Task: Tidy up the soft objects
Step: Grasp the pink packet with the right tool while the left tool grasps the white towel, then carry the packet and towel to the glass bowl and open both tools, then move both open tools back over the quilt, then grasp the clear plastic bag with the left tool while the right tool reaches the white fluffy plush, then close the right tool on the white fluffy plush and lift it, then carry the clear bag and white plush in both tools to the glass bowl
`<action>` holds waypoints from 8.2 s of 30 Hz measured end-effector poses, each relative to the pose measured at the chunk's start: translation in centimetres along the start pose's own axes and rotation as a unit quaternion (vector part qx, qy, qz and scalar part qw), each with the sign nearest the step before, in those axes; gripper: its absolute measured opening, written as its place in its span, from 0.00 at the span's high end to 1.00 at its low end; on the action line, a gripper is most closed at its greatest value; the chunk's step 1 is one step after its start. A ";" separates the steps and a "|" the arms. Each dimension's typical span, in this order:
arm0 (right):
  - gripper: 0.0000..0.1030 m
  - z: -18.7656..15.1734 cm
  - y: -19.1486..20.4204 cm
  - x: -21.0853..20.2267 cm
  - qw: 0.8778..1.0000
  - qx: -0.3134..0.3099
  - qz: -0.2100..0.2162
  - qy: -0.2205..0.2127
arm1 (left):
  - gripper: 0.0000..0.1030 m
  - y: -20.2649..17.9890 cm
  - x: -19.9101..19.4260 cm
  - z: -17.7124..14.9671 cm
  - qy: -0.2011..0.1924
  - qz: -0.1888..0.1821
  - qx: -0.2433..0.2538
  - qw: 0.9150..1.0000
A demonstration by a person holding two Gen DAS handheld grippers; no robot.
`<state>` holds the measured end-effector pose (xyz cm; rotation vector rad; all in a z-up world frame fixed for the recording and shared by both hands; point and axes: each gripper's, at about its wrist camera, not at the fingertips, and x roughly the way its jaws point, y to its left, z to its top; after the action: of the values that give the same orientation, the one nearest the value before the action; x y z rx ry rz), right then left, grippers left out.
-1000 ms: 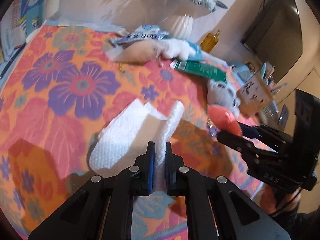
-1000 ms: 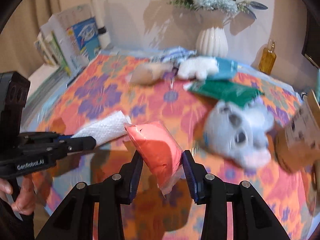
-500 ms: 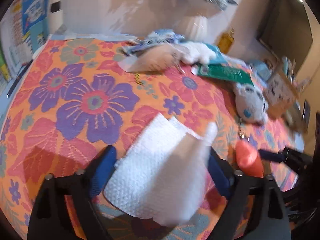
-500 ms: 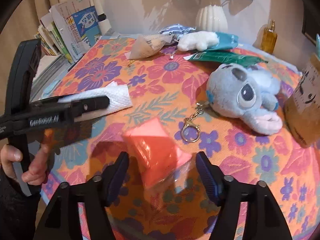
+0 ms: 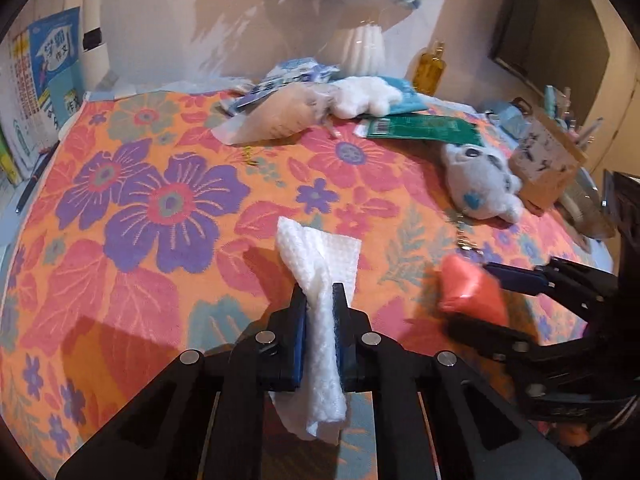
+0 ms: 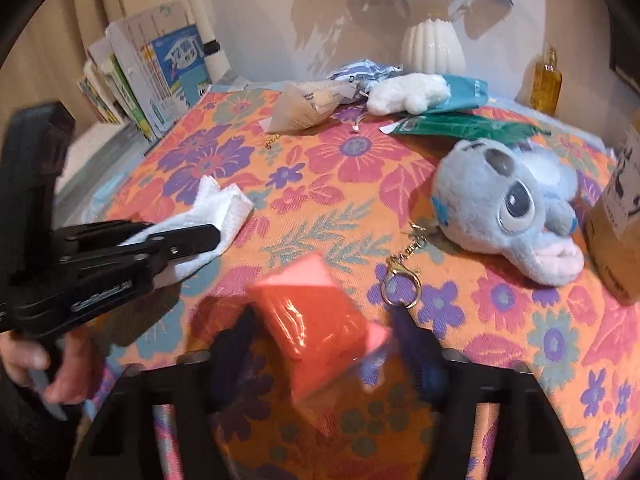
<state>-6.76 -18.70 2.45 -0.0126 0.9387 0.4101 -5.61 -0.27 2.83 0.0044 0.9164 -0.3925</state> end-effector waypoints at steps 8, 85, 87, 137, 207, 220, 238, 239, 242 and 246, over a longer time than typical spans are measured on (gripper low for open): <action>0.47 -1.3 -0.2 -2.9 1.000 -0.006 -0.008 -0.010 | 0.92 -4.6 -3.0 0.8 -0.034 -0.050 0.017 0.998; 0.37 -1.3 -20.1 -23.8 0.928 0.255 -0.212 -0.170 | 0.25 -17.2 -12.3 11.6 -0.204 -0.071 0.176 0.960; 0.37 0.2 -17.8 -22.9 0.938 0.230 -0.199 -0.169 | 0.25 -12.9 -14.4 12.2 -0.216 -0.043 0.138 0.966; 0.62 20.5 -6.4 9.2 0.996 0.048 -0.048 0.055 | 0.61 3.5 5.3 11.3 -0.051 0.005 0.014 0.999; 0.50 2.3 1.8 1.6 0.998 0.033 -0.016 0.044 | 0.60 3.1 -2.0 0.8 -0.130 0.054 -0.032 0.990; 0.50 -0.7 -5.8 -6.6 0.995 0.089 -0.041 0.007 | 0.60 -7.5 -3.7 0.3 -0.136 -0.023 0.028 0.990; 0.50 -5.3 -21.2 -20.7 0.961 0.230 -0.117 -0.103 | 0.60 -30.8 -2.7 4.8 -0.130 -0.142 0.227 0.955; 0.50 -5.4 -22.1 -21.3 0.957 0.237 -0.124 -0.109 | 0.60 -32.0 -2.4 5.3 -0.125 -0.147 0.235 0.953; 0.50 -5.5 -24.7 -22.6 0.946 0.260 -0.151 -0.120 | 0.60 -34.5 -1.5 6.6 -0.109 -0.164 0.244 0.950; 0.50 -5.4 -28.7 -23.5 0.932 0.290 -0.176 -0.127 | 0.60 -37.2 0.4 8.6 -0.100 -0.163 0.252 0.949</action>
<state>-13.26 -54.07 12.92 0.3980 0.7508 -0.2072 -11.14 -36.47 13.82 0.2797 0.5957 -0.9123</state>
